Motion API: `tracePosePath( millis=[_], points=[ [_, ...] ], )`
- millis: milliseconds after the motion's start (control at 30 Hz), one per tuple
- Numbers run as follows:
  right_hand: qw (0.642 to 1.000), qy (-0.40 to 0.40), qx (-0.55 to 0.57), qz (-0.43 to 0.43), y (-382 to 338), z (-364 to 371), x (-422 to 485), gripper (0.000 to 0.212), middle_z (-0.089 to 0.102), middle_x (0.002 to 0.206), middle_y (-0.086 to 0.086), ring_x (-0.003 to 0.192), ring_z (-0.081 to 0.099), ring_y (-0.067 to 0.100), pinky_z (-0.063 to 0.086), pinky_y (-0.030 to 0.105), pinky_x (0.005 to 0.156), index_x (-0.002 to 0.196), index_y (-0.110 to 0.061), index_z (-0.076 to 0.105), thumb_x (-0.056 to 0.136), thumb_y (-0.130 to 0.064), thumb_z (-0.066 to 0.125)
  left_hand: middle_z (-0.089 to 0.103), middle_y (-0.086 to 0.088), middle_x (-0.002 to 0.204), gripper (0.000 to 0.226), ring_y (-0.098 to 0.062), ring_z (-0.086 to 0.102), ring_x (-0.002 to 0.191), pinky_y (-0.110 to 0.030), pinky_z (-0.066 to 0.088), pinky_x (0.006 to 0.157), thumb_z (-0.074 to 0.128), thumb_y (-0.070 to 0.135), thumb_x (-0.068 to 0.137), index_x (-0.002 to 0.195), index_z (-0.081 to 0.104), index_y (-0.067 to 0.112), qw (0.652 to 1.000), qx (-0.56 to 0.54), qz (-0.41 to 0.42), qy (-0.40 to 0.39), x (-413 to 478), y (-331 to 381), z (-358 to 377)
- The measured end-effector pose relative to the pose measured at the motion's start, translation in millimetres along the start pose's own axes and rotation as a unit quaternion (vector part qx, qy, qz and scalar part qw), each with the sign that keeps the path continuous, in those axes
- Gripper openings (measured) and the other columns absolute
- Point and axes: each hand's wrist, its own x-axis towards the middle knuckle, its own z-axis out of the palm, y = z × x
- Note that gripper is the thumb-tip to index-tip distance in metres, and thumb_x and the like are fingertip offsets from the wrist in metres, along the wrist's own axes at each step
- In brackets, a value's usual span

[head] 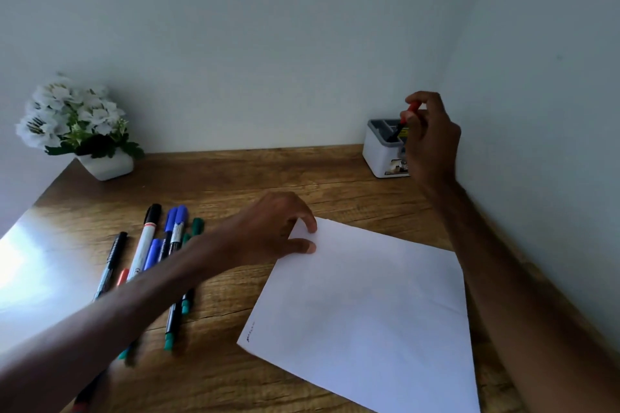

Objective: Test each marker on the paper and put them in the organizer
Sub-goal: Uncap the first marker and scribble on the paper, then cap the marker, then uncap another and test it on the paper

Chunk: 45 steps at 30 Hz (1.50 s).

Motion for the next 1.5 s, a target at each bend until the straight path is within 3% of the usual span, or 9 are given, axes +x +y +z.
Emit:
tracePosePath(
  millis=[67, 300, 433, 633, 700, 800, 900, 1000, 1500],
  points=[
    [1.000, -0.023, -0.009, 0.003, 4.9, 2.6, -5.0, 0.019, 0.074, 0.105, 0.014, 0.094, 0.071, 0.020, 0.041, -0.004, 0.074, 0.118, -0.005, 0.065, 0.104, -0.006, 0.052, 0.059, 0.014, 0.129, 0.031, -0.001, 0.050, 0.119, -0.023, 0.050, 0.095, 0.070, 0.050, 0.088, 0.116, 0.069, 0.036, 1.000, -0.001, -0.002, 0.001, -0.3, -2.0, 1.0],
    [0.997, -0.062, -0.011, 0.034, 5.0, 2.2, -14.7, 0.029, 0.071, 0.120, 0.016, 0.111, 0.068, 0.027, 0.036, -0.008, 0.082, 0.129, -0.006, 0.062, 0.100, -0.003, 0.057, 0.060, 0.012, 0.131, 0.029, -0.004, 0.051, 0.122, -0.008, 0.032, 0.092, 0.073, 0.046, 0.088, 0.113, 0.070, 0.031, 0.998, -0.001, -0.005, 0.068, -3.4, 4.2, -0.2],
    [0.999, -0.042, -0.024, 0.018, -11.0, -3.0, -23.1, 0.048, 0.066, 0.134, 0.011, 0.123, 0.063, 0.023, 0.055, 0.028, 0.100, 0.137, -0.010, 0.057, 0.092, -0.008, 0.073, 0.063, 0.014, 0.126, 0.018, -0.001, 0.058, 0.116, -0.028, 0.051, 0.095, 0.068, 0.042, 0.091, 0.104, 0.071, 0.030, 0.992, -0.024, -0.001, 0.122, -16.9, 3.9, -6.6],
    [0.989, 0.028, -0.009, -0.143, -60.3, -6.0, -48.0, 0.018, 0.072, 0.112, 0.010, 0.106, 0.067, 0.022, 0.055, 0.030, 0.091, 0.107, -0.005, 0.069, 0.091, -0.010, 0.073, 0.071, 0.018, 0.099, 0.007, 0.000, 0.061, 0.089, -0.020, 0.049, 0.077, 0.073, 0.025, 0.089, 0.095, 0.074, 0.028, 0.976, 0.002, -0.053, 0.212, -49.4, -9.1, -18.2],
    [0.985, -0.029, 0.013, -0.169, -81.6, 1.0, -65.2, 0.006, 0.073, 0.101, 0.009, 0.098, 0.068, 0.025, 0.055, 0.037, 0.087, 0.096, -0.005, 0.071, 0.090, -0.006, 0.071, 0.072, 0.018, 0.099, 0.009, -0.003, 0.062, 0.085, -0.012, 0.043, 0.073, 0.074, 0.024, 0.088, 0.096, 0.075, 0.028, 0.972, 0.008, -0.067, 0.225, -60.7, -17.5, -22.4],
    [0.967, -0.174, 0.060, -0.179, -114.5, 9.5, -97.9, 0.006, 0.075, 0.092, 0.002, 0.089, 0.069, 0.015, 0.056, 0.035, 0.081, 0.093, -0.009, 0.074, 0.088, -0.005, 0.073, 0.070, 0.019, 0.096, 0.008, -0.004, 0.059, 0.082, -0.021, 0.041, 0.069, 0.073, 0.026, 0.089, 0.096, 0.075, 0.027, 0.964, 0.019, -0.086, 0.252, -75.9, -30.3, -26.7],
    [0.915, -0.310, 0.102, -0.238, -141.6, 18.4, -127.7, 0.011, 0.077, 0.092, -0.001, 0.085, 0.069, 0.006, 0.056, 0.024, 0.077, 0.093, -0.012, 0.077, 0.084, -0.006, 0.079, 0.067, 0.020, 0.093, 0.007, 0.001, 0.054, 0.077, -0.026, 0.040, 0.070, 0.072, 0.030, 0.090, 0.096, 0.074, 0.028, 0.957, 0.029, -0.097, 0.271, -90.0, -41.5, -28.7],
    [0.852, -0.420, 0.111, -0.292, -159.7, 31.0, -152.5, 0.013, 0.078, 0.094, -0.001, 0.088, 0.070, 0.012, 0.056, 0.030, 0.078, 0.097, -0.012, 0.078, 0.085, -0.006, 0.077, 0.062, 0.021, 0.088, 0.006, -0.004, 0.052, 0.080, -0.022, 0.037, 0.070, 0.072, 0.028, 0.092, 0.094, 0.074, 0.023, 0.950, 0.038, -0.097, 0.293, -99.9, -50.0, -30.0],
    [0.799, -0.489, 0.008, -0.350, -180.8, 68.1, -159.7, 0.031, 0.066, 0.101, 0.001, 0.081, 0.065, 0.017, 0.056, 0.033, 0.061, 0.113, -0.023, 0.071, 0.085, -0.011, 0.079, 0.072, 0.006, 0.093, 0.021, -0.007, 0.050, 0.089, -0.027, 0.042, 0.071, 0.063, 0.034, 0.096, 0.096, 0.074, 0.017, 0.943, 0.038, -0.134, 0.303, -109.6, -72.9, -29.1]
  ],
)
